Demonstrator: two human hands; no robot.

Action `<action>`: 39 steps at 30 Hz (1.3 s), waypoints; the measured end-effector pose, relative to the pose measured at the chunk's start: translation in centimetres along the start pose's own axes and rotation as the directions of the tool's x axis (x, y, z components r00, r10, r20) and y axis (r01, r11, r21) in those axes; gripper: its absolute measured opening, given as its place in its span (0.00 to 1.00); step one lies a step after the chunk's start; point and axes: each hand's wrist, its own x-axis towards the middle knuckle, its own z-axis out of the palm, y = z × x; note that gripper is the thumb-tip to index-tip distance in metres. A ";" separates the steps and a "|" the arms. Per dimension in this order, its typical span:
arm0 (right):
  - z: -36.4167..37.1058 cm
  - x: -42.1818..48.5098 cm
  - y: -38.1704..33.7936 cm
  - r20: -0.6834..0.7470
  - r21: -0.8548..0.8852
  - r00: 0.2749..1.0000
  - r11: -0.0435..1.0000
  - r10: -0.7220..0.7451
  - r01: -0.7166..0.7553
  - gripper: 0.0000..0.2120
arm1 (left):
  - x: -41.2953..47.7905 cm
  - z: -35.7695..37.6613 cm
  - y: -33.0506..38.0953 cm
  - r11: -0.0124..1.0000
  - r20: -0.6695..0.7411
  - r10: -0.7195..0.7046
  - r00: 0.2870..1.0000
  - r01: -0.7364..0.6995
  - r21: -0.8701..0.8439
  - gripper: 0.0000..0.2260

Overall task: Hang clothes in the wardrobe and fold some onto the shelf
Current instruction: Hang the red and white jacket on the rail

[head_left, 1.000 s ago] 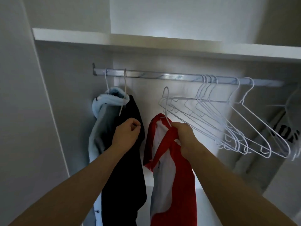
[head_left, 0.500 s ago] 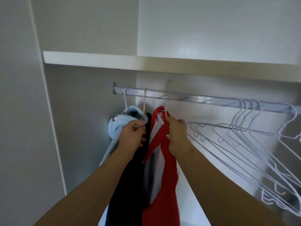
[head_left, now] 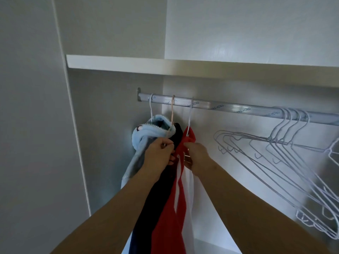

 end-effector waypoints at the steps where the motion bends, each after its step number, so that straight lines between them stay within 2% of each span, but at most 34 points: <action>1: -0.1 -0.3 0.1 -0.013 -0.047 1.000 0.999 0.004 -0.004 0.08 | -0.4 -0.1 0.1 1.000 0.004 -0.009 1.000 0.009 0.011 0.05; 7: -0.9 -3.2 2.1 -0.083 -0.107 0.993 0.990 0.086 -0.094 0.10 | -3.7 -1.3 0.3 0.996 0.002 -0.061 0.998 0.061 0.061 0.07; 11: -1.4 -6.7 3.8 -0.066 -0.117 0.992 0.987 0.105 -0.112 0.02 | -7.0 -2.2 0.2 0.996 0.035 -0.073 0.997 0.071 0.057 0.08; 14: -2.2 -9.8 5.9 -0.069 -0.092 0.987 0.985 0.143 -0.149 0.04 | -10.0 -2.7 -0.6 0.993 0.087 -0.094 0.992 0.088 0.074 0.08; 19: -5.0 -15.8 11.1 -0.166 -0.013 0.955 0.968 0.244 -0.250 0.06 | -16.5 -2.4 -3.7 0.975 0.177 -0.199 0.964 0.175 0.139 0.06; 23: -8.2 -21.1 15.1 -0.276 0.051 0.901 0.941 0.334 -0.333 0.04 | -22.1 -1.5 -6.4 0.941 0.221 -0.333 0.917 0.308 0.138 0.06; 29: -12.5 -29.7 20.8 -0.432 0.157 0.810 0.918 0.396 -0.365 0.03 | -31.5 -0.5 -10.7 0.869 0.303 -0.495 0.815 0.454 0.197 0.06; 39: -20.0 -50.1 30.0 -0.523 0.301 0.671 0.850 0.526 -0.432 0.04 | -53.1 0.2 -13.8 0.778 0.432 -0.627 0.648 0.499 0.382 0.05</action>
